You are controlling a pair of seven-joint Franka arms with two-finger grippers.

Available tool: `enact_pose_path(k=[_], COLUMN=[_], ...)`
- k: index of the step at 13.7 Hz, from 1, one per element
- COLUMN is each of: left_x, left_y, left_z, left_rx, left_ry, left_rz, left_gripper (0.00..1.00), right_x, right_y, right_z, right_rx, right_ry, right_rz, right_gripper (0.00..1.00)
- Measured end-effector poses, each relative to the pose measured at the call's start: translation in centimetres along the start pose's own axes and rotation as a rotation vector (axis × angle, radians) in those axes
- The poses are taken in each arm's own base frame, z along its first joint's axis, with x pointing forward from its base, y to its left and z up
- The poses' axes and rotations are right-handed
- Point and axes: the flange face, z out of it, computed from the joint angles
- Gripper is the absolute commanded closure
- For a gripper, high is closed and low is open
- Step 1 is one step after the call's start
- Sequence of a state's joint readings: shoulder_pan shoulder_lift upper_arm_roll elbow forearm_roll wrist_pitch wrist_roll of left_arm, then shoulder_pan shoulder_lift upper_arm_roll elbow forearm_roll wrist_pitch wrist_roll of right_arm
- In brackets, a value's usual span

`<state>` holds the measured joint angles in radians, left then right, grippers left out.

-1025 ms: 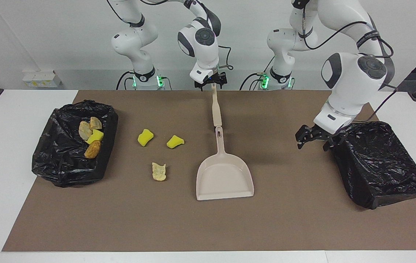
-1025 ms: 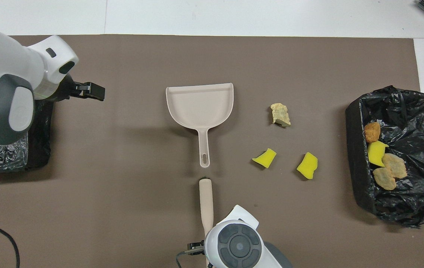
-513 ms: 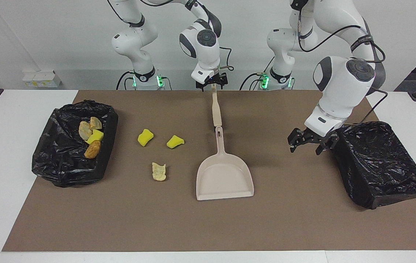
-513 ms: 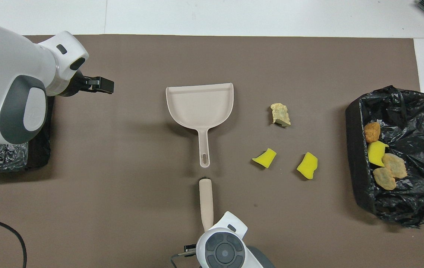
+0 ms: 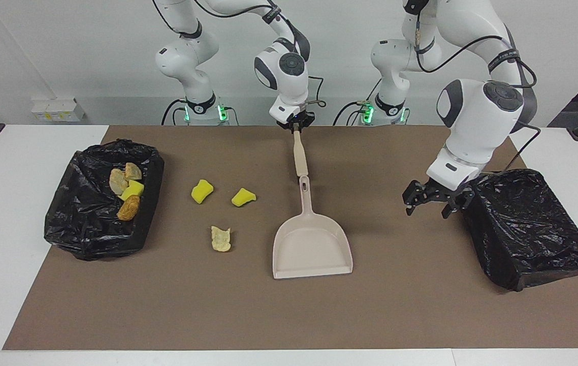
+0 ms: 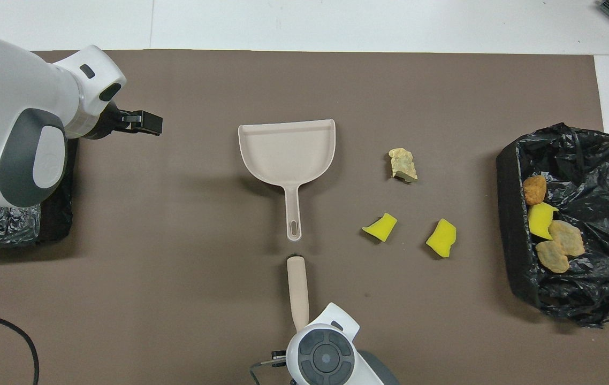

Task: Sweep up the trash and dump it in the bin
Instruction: 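Grasp the beige brush with the right gripper while the left gripper reaches the dustpan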

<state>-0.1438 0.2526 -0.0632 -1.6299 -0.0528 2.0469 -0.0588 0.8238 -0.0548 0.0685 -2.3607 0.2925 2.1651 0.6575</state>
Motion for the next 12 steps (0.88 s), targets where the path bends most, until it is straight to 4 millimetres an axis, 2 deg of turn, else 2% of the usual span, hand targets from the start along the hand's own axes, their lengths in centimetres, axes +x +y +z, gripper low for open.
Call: enact_pose_path(k=[1,3,6,8,10,12], left_x=[0.0,0.0,-0.4,-0.6,-0.5,-0.9], left_y=[0.0,0.0,0.5,1.9,4.3,8.0], left_z=[0.0,0.0,0.9,1.6,1.9,2.7], left_rx=[0.0,0.0,0.0,-0.005,-0.017,-0.035], left_ry=[0.0,-0.001,-0.019,-0.015,0.015,0.042], left_rz=[-0.001,-0.003,-0.019,-0.029,-0.079,-0.112], left_gripper=[0.0,0.0,0.0,0.0,0.0,0.0], right_x=[0.5,1.7,1.3,1.2,2.4,4.5], right_y=[0.3,1.6,6.2,9.8,14.1,18.3], right_z=[-1.3,-5.7,-13.4,-17.0,-18.8,-19.3], right_rx=[-0.008,0.002,0.019,0.034,0.005,-0.041], right_ry=[-0.026,-0.053,-0.091,-0.07,-0.03,-0.001], right_rz=[0.014,0.049,0.061,0.056,0.046,0.036], right_gripper=[1.0,1.0,1.0,1.0,1.0,1.0])
